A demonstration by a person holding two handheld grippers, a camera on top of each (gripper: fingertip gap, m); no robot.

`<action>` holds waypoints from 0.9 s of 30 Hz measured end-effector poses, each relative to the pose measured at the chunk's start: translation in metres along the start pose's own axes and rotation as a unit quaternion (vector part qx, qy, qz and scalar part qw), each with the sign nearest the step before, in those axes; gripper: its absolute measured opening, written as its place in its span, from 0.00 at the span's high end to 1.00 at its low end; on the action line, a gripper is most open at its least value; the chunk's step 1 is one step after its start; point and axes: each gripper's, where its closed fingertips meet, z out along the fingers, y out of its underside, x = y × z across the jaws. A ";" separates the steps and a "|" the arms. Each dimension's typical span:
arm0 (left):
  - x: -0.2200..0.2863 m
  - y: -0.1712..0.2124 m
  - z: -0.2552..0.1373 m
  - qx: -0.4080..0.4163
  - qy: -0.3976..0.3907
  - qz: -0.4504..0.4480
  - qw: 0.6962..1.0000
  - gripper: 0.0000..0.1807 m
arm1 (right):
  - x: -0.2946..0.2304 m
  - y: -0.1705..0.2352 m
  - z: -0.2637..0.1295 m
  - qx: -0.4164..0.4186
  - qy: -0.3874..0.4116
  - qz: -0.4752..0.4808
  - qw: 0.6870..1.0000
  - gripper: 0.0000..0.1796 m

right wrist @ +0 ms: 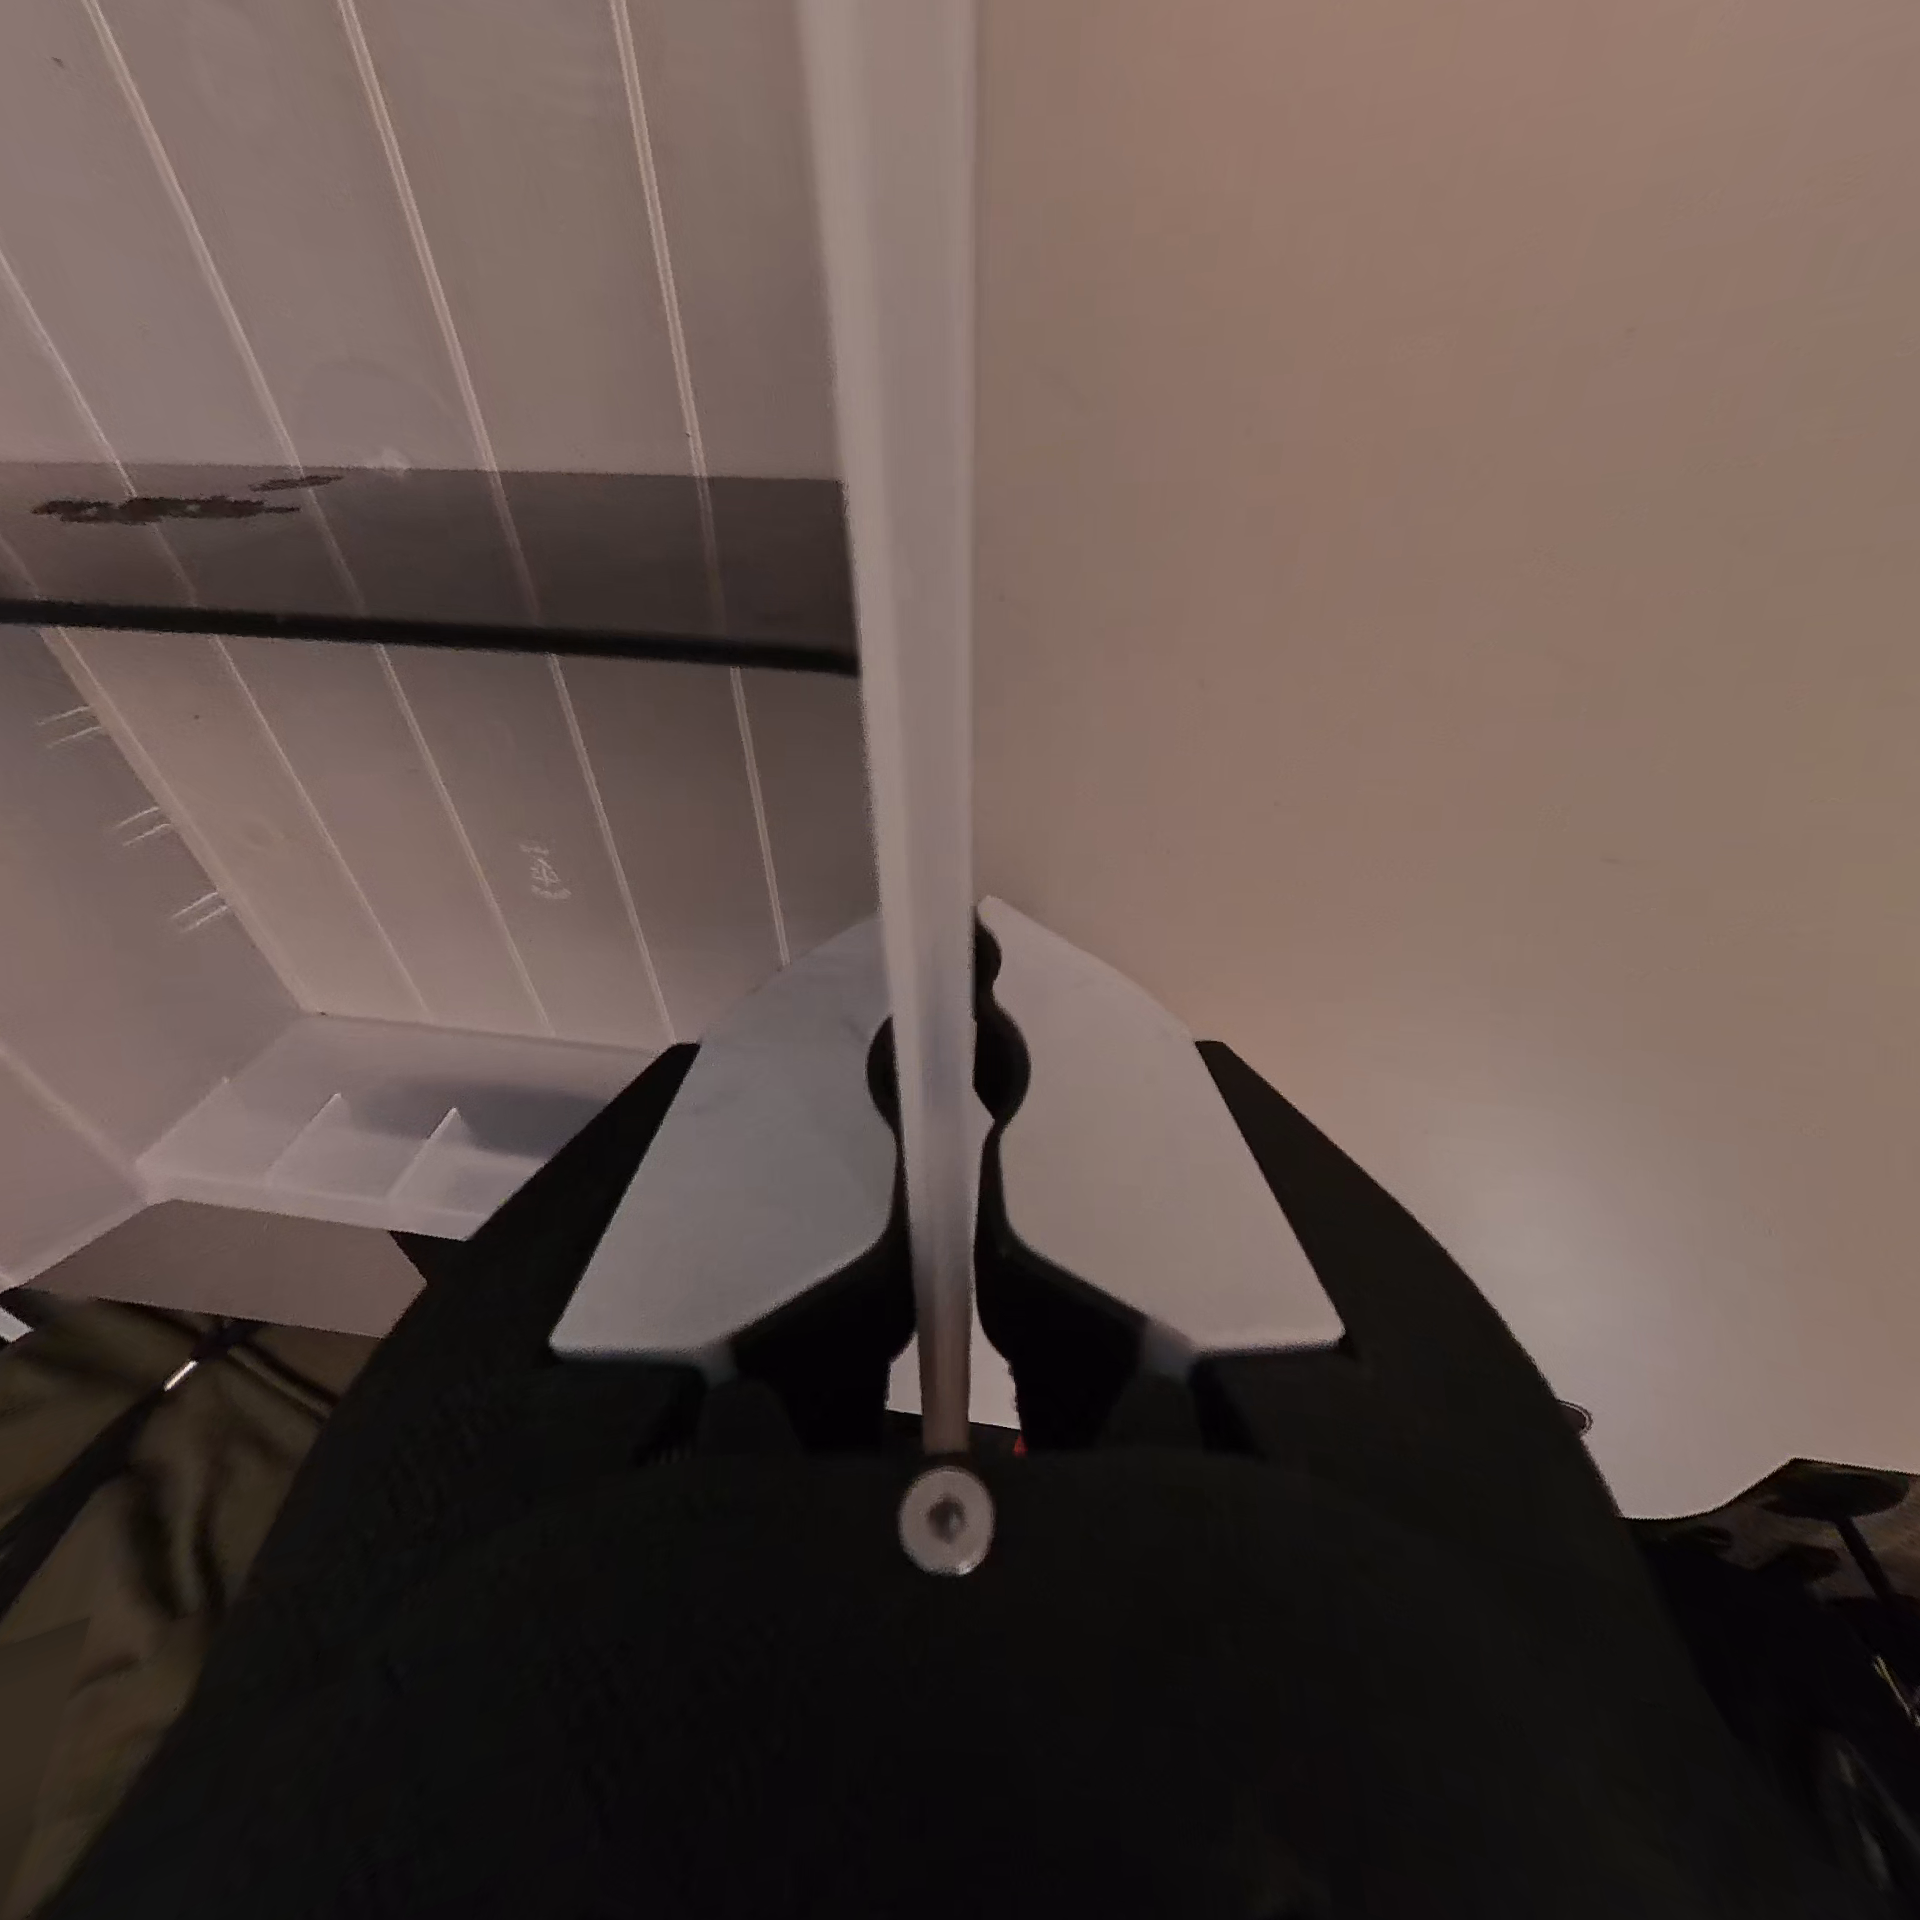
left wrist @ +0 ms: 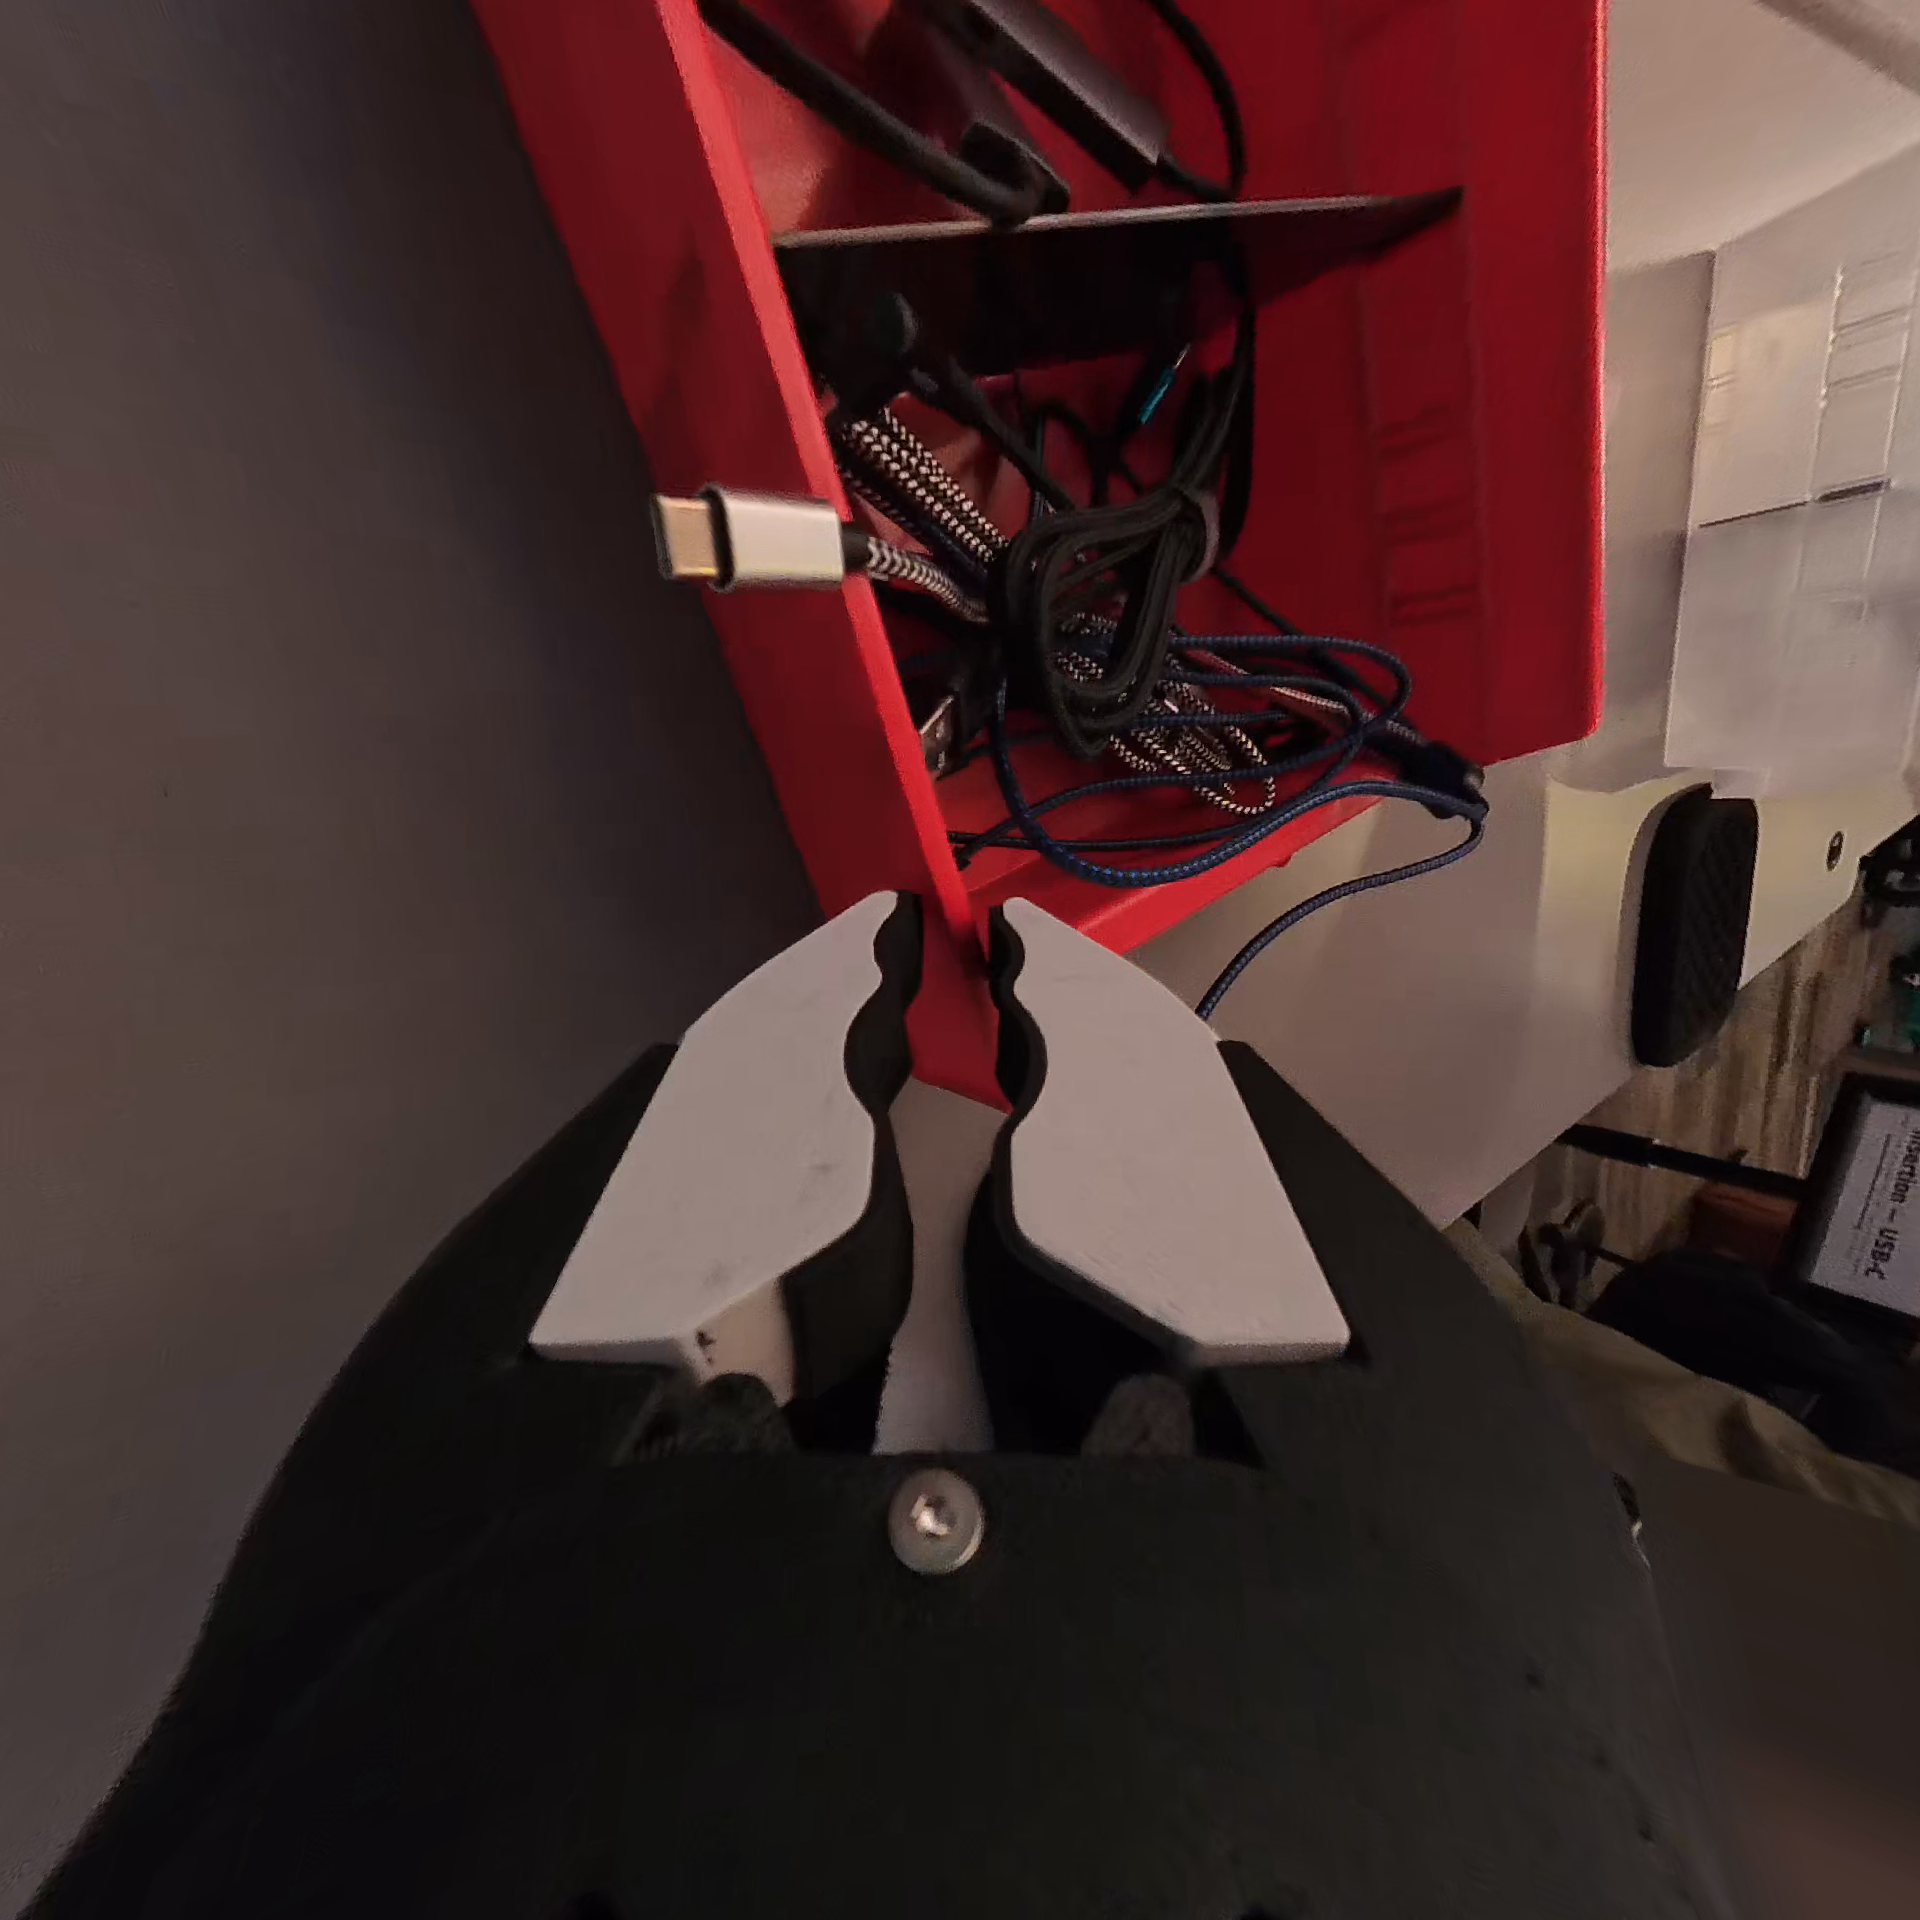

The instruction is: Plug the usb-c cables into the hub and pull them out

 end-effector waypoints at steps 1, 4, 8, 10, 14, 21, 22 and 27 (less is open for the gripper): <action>-0.002 0.000 -0.001 0.004 -0.002 -0.003 1.000 0.94 | 0.000 0.000 0.000 0.000 0.000 0.001 1.000 0.97; -0.009 0.001 -0.007 0.016 -0.005 -0.017 1.000 0.94 | 0.000 0.001 0.000 0.000 0.000 0.003 1.000 0.97; -0.015 0.008 -0.014 0.022 -0.013 -0.025 0.999 0.95 | 0.002 0.001 0.000 0.000 -0.001 0.010 1.000 0.97; -0.020 0.009 -0.018 0.028 -0.025 -0.030 0.999 0.95 | 0.003 0.000 0.000 0.003 0.000 0.019 1.000 0.98; -0.022 0.010 -0.021 0.036 -0.021 -0.039 0.998 0.95 | 0.005 -0.001 0.000 0.005 0.002 0.028 1.000 0.98; -0.021 0.011 -0.021 0.032 -0.024 -0.033 0.999 0.95 | 0.012 -0.005 -0.002 0.007 0.003 0.046 0.999 0.98; -0.021 0.011 -0.021 0.034 -0.020 -0.037 0.999 0.95 | 0.012 -0.006 -0.002 0.007 0.003 0.047 0.999 0.98; -0.021 0.009 -0.027 0.055 -0.007 -0.062 0.997 0.95 | 0.013 -0.006 -0.003 0.023 0.010 0.057 0.998 0.97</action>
